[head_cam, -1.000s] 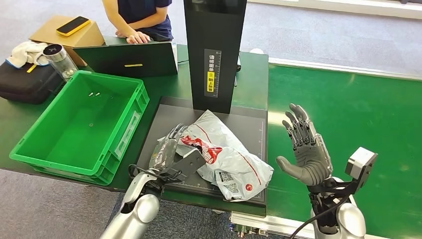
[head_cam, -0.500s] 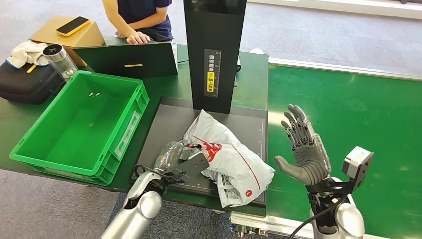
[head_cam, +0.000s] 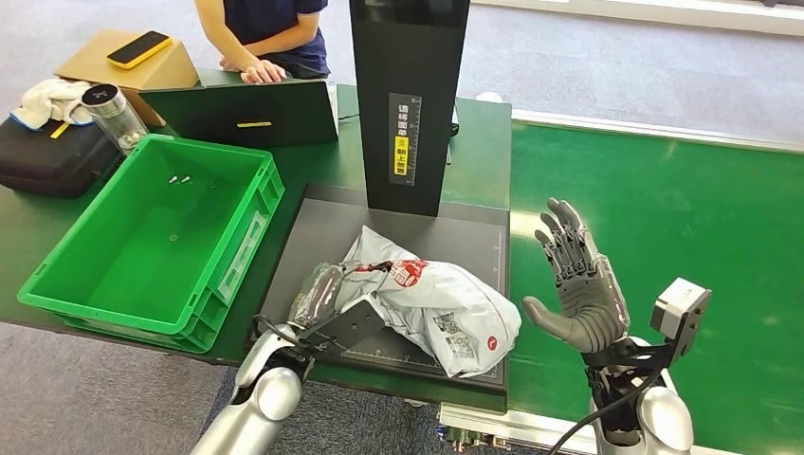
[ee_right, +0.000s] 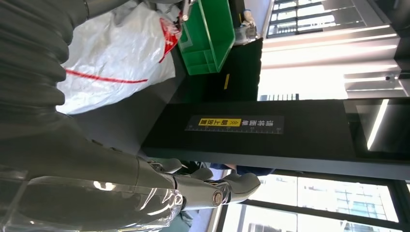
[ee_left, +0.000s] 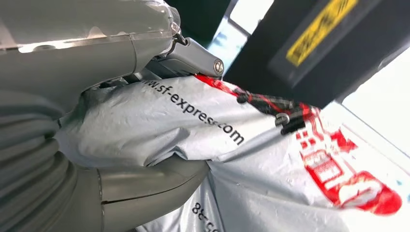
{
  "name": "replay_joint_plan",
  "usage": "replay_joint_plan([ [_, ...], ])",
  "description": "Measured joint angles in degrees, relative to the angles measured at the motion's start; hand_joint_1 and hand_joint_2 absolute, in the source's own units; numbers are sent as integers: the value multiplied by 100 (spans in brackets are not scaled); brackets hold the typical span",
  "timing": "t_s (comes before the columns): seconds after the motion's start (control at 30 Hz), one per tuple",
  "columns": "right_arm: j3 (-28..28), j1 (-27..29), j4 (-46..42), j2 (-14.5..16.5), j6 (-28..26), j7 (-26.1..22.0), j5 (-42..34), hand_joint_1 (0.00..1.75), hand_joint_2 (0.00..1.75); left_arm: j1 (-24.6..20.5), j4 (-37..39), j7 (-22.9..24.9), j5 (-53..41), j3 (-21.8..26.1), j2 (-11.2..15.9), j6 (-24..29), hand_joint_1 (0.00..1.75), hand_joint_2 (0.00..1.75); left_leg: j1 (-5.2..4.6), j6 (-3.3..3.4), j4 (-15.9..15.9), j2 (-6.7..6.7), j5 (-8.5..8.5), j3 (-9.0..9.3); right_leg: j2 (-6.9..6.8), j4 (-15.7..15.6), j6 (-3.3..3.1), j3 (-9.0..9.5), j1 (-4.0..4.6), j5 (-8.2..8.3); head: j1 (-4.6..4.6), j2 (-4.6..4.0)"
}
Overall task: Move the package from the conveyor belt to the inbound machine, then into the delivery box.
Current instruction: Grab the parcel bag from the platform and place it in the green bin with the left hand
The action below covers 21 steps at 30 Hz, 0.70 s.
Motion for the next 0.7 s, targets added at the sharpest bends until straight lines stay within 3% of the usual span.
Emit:
replay_joint_plan([
  [0.3,-34,6,-1,-22,-89,0,-96,0,175,264,-1331,-204,-28,280,130,1229,175,175,0,0,0,1,0,0,1,0,0,-1,1,0,1,-1],
  [0.53,-90,50,-6,-29,-78,7,-127,0,175,306,-2173,221,-269,859,255,1867,175,175,1,0,0,1,0,0,1,1,0,0,1,0,1,0],
  [0.7,-92,98,-9,-29,-74,7,-132,0,175,308,-2432,404,-343,1285,282,2009,175,175,1,0,0,1,0,0,1,1,0,0,1,0,0,-1],
])
